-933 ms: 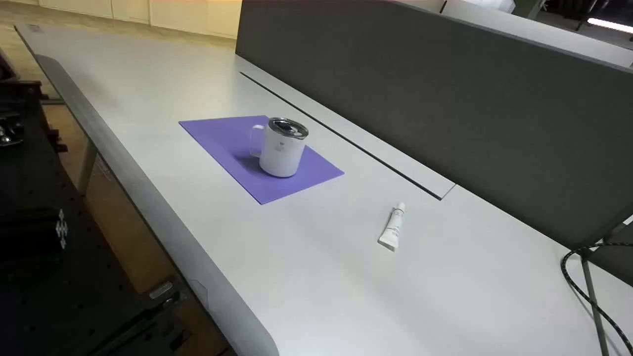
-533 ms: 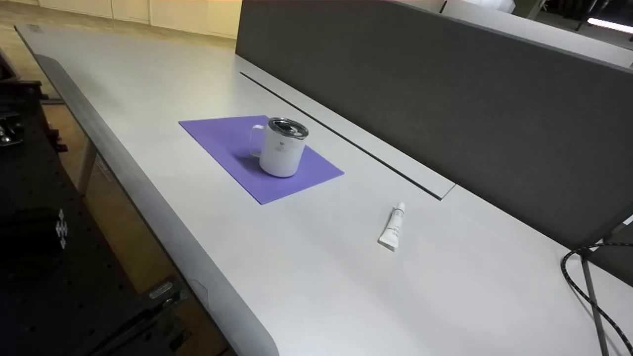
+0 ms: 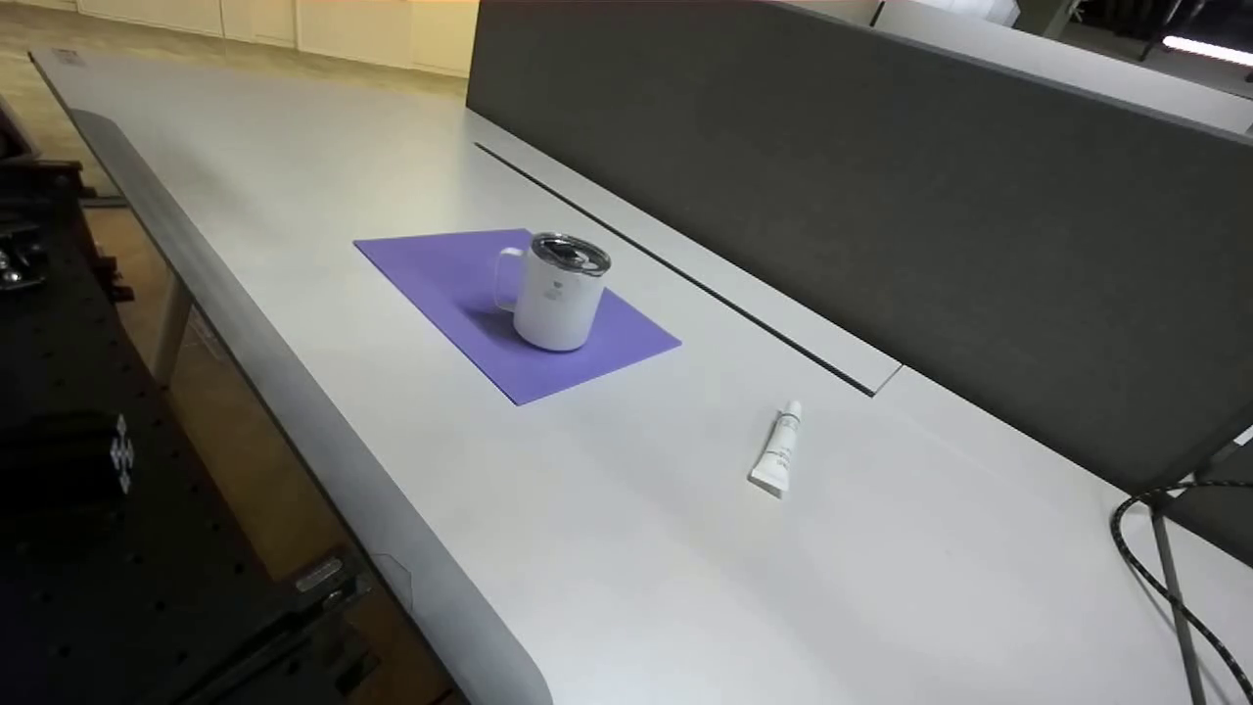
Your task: Move the object on the cup
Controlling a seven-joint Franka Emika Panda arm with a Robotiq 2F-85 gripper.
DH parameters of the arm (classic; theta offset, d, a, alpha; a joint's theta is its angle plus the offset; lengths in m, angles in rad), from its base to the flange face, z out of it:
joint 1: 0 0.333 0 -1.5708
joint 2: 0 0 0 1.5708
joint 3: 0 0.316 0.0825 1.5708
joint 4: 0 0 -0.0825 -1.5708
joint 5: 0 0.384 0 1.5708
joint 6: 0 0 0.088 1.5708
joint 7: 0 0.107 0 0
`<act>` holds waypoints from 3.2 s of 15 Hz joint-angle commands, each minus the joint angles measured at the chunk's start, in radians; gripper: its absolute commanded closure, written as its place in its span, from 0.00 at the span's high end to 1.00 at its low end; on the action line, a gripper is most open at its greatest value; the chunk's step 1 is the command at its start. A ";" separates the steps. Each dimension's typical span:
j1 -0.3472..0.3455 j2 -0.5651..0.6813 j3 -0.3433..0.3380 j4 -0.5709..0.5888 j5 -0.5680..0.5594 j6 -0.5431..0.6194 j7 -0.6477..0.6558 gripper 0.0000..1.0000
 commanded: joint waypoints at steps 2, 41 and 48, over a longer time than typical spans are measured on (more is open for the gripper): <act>-0.095 0.043 -0.077 -0.016 -0.124 0.145 0.008 0.60; -0.186 0.522 -0.287 -0.079 -0.043 0.538 -0.161 0.00; -0.188 0.546 -0.292 -0.078 -0.029 0.547 -0.161 0.00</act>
